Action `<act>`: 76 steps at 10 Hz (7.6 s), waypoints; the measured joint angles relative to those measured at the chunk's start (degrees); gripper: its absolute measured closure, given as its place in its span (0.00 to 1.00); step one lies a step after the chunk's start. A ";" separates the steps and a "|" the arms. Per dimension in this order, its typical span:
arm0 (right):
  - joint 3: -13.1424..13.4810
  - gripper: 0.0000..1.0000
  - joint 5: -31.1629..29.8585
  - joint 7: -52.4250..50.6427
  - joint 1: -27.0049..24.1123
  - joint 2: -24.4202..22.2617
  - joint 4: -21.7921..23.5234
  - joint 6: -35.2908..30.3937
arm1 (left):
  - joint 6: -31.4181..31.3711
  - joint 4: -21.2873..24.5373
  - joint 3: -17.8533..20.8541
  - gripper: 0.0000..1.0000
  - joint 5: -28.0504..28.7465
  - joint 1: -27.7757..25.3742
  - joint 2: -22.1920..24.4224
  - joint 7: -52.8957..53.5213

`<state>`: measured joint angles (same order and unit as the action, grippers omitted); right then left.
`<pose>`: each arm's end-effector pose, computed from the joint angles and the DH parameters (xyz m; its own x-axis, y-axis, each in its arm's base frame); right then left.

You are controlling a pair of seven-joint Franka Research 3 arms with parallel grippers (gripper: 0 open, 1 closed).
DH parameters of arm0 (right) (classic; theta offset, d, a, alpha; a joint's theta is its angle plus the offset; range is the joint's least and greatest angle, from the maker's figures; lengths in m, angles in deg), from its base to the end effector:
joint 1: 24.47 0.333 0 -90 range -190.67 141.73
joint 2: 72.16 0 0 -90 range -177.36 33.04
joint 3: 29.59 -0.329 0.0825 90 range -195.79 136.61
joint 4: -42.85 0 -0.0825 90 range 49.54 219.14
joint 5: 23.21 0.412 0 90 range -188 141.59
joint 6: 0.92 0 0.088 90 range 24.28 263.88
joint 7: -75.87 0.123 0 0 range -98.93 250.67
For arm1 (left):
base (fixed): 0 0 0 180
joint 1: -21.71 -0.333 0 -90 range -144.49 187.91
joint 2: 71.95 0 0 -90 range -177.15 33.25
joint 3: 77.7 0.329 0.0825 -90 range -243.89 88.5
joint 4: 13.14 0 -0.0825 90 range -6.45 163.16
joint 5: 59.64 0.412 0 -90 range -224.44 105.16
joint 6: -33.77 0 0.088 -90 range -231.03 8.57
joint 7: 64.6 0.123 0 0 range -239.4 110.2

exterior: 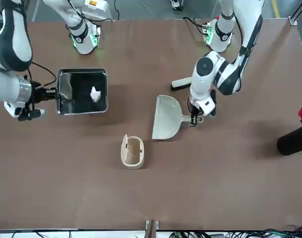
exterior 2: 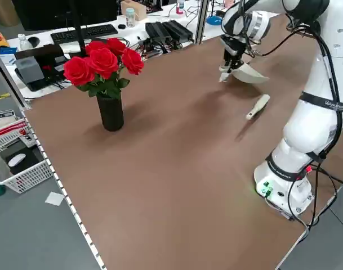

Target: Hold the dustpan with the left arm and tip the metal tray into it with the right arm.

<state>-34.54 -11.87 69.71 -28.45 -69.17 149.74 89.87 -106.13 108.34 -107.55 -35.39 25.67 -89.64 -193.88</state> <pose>0.5583 0.0328 0.4522 0.9448 0.1198 -0.3049 0.0513 -0.9734 -0.2233 0.5056 -0.3300 0.2658 0.1890 0.9792 0.0743 0.9718 -0.1974 0.1292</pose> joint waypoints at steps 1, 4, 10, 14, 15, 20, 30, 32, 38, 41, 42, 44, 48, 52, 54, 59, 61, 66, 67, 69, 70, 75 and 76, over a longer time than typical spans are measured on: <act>-3.07 0.95 -0.18 4.42 0.17 -1.36 -0.01 -0.83 | 1.25 -0.74 -0.42 0.68 -0.32 1.37 -0.30 -1.82; -11.49 0.95 -0.36 16.93 0.58 -3.07 0.02 -1.53 | 4.15 -5.36 -0.52 0.68 -4.47 6.01 -1.46 -5.72; -23.75 0.95 -6.30 35.14 0.72 -3.08 -2.60 -0.66 | 4.48 -10.06 -0.57 0.68 -5.18 7.74 -4.09 -12.34; -32.73 0.95 -15.88 47.73 1.04 0.01 -7.02 -0.26 | 4.50 -10.27 -0.66 0.68 -5.24 9.87 -4.21 -13.69; -34.91 0.95 -19.41 49.90 1.38 1.68 -7.99 -0.11 | 4.56 -10.29 -0.67 0.68 -5.24 10.16 -4.22 -13.79; -37.60 0.95 -34.73 51.83 5.67 7.95 -12.17 0.00 | 6.02 -10.60 -1.31 0.68 -5.24 10.39 -4.21 -13.80; -38.72 0.95 -55.38 51.87 14.99 11.48 -17.95 -6.88 | 7.00 -10.98 -2.01 0.68 -5.24 10.36 -4.19 -13.80; -38.73 0.95 -55.89 51.88 15.98 11.49 -18.93 -6.97 | 7.07 -11.12 -2.02 0.68 -5.24 10.35 -4.18 -13.80; -38.43 0.95 -53.45 51.49 13.29 11.65 -20.97 -7.52 | 11.10 -11.50 -2.03 0.68 -5.25 9.67 -3.69 -13.66; -38.25 0.95 -45.92 48.22 8.32 11.51 -22.11 -7.43 | 14.32 -11.36 -2.04 0.68 -5.25 7.26 -1.81 -11.51; -37.59 0.95 -43.19 47.38 7.21 11.20 -22.43 -7.50 | 14.76 -10.89 -2.07 0.68 -5.25 6.04 -1.18 -9.53; -32.52 0.95 -34.26 46.82 6.53 9.60 -22.50 -7.83 | 15.46 -9.69 -2.13 0.68 -5.25 2.91 -0.25 -5.22; -19.51 0.95 -19.67 42.01 6.23 6.76 -21.33 -8.52 | 16.83 -9.58 -2.13 0.68 -5.25 -2.81 0.73 3.37; -9.12 0.95 -15.08 30.86 6.21 5.12 -18.27 -8.36 | 16.83 -12.45 -1.96 0.68 -5.23 -7.33 1.17 8.51; -1.47 0.95 -11.89 21.17 6.10 4.97 -15.71 -6.68 | 16.79 -15.62 -1.26 0.68 -4.13 -8.03 0.71 8.71; 12.25 0.95 -7.05 5.43 5.82 5.32 -1.66 7.52 | 16.84 -28.99 -1.08 0.68 4.42 -6.40 -5.42 0.56; 16.58 0.95 -4.21 -1.92 5.72 6.15 4.08 14.56 | 17.58 -32.79 -1.14 0.68 8.47 -2.96 -8.99 -5.39; 22.21 0.95 6.80 -20.99 4.83 14.65 10.33 25.14 | 18.33 -38.20 -1.15 0.68 20.27 1.52 -11.14 -16.61; 22.79 0.95 9.38 -24.59 4.48 16.72 10.41 26.40 | 18.34 -38.67 -1.12 0.68 23.52 2.16 -11.41 -18.28; 23.13 0.95 14.46 -28.02 3.83 20.27 10.60 27.57 | 18.66 -38.90 -0.75 0.68 29.41 5.00 -12.07 -22.39; 23.40 0.95 15.98 -28.80 3.73 21.34 10.72 27.67 | 19.09 -38.92 0.00 0.68 31.72 6.85 -12.21 -24.11; 23.98 0.95 17.85 -33.30 3.63 23.14 10.84 30.26 | 20.39 -39.56 4.74 0.68 37.56 14.96 -12.32 -26.05; 24.00 0.95 17.93 -33.62 3.63 23.62 10.84 30.63 | 21.11 -40.42 6.82 0.68 37.58 17.56 -12.33 -26.05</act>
<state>-10.53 6.05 36.09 -24.82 -45.55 160.58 120.50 -85.02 67.92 -100.73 2.19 43.22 -101.97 -219.93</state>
